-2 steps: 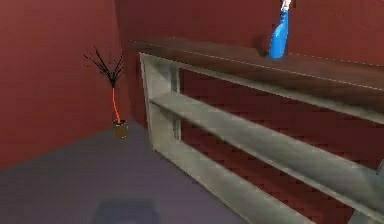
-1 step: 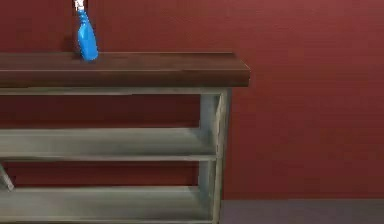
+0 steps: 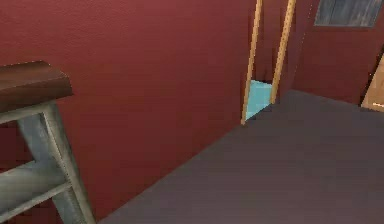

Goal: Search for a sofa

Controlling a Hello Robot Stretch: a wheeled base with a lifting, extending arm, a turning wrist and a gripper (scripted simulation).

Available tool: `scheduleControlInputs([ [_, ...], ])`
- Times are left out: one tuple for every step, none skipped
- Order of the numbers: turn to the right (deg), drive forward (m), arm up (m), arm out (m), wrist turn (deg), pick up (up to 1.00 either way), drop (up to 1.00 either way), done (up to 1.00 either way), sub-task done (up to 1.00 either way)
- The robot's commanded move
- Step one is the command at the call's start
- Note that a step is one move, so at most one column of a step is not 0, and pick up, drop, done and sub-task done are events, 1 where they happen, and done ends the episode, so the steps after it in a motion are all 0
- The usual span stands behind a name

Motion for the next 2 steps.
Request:
scheduleControlInputs([
  [30.0,0.00,0.00,0.00,0.0,0.00,0.00,0.00,0.00],
  [0.0,1.00,0.00,0.00,0.0,0.00,0.00,0.00,0.00],
])
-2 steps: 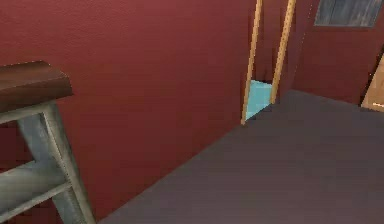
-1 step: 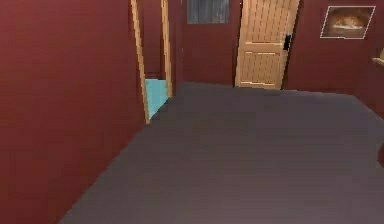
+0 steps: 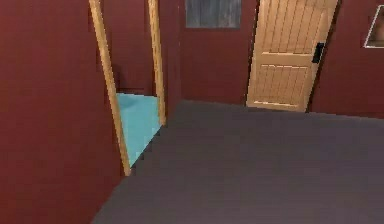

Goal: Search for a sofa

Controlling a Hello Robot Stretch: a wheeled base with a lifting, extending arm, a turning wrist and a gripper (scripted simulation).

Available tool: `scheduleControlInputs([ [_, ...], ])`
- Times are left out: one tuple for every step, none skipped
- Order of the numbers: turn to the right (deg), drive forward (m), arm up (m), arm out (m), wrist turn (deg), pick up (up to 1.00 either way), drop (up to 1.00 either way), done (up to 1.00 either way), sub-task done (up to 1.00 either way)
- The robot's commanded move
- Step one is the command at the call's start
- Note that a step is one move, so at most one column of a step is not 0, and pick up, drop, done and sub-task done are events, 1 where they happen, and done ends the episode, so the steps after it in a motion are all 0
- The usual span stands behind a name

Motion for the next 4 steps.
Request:
scheduleControlInputs([
  [0.0,1.00,0.00,0.00,0.0,0.00,0.00,0.00,0.00],
  [3.0,0.00,0.00,0.00,0.0,0.00,0.00,0.00,0.00],
  [0.0,0.90,0.00,0.00,0.0,0.00,0.00,0.00,0.00],
  [-45.0,0.00,0.00,0.00,0.0,0.00,0.00,0.00,0.00],
])
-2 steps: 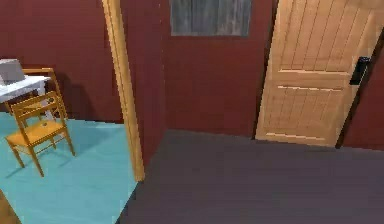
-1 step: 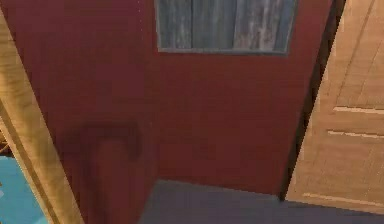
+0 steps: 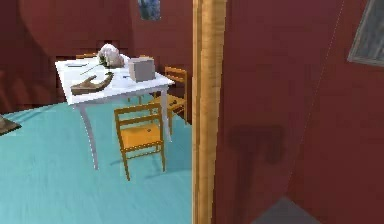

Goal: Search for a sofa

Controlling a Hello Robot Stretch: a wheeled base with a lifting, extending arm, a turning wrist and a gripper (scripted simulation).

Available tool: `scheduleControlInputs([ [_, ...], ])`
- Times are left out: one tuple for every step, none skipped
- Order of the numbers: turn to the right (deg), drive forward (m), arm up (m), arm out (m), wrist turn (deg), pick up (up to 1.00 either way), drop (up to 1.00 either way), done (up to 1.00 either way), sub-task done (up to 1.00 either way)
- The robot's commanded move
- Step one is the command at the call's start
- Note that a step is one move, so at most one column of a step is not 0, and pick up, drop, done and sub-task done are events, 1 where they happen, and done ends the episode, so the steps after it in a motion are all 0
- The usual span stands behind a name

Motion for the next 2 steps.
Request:
scheduleControlInputs([
  [-27.0,0.00,0.00,0.00,0.0,0.00,0.00,0.00,0.00],
  [0.0,0.25,0.00,0.00,0.0,0.00,0.00,0.00,0.00],
])
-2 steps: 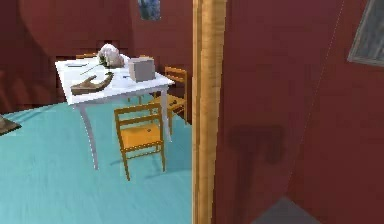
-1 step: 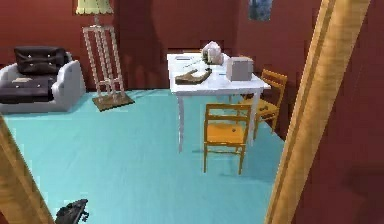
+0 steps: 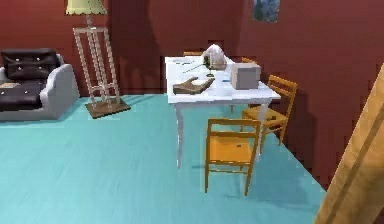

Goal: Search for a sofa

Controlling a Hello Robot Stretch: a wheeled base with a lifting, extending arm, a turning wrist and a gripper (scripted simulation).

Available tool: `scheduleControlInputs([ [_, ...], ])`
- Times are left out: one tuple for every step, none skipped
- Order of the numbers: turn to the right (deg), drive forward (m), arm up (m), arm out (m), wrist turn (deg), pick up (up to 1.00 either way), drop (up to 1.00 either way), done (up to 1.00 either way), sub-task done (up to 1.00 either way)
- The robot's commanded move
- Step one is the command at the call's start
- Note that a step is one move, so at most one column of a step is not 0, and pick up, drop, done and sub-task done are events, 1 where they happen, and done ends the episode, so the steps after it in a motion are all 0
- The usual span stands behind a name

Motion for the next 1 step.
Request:
scheduleControlInputs([
  [-6.0,0.00,0.00,0.00,0.0,0.00,0.00,0.00,0.00],
])
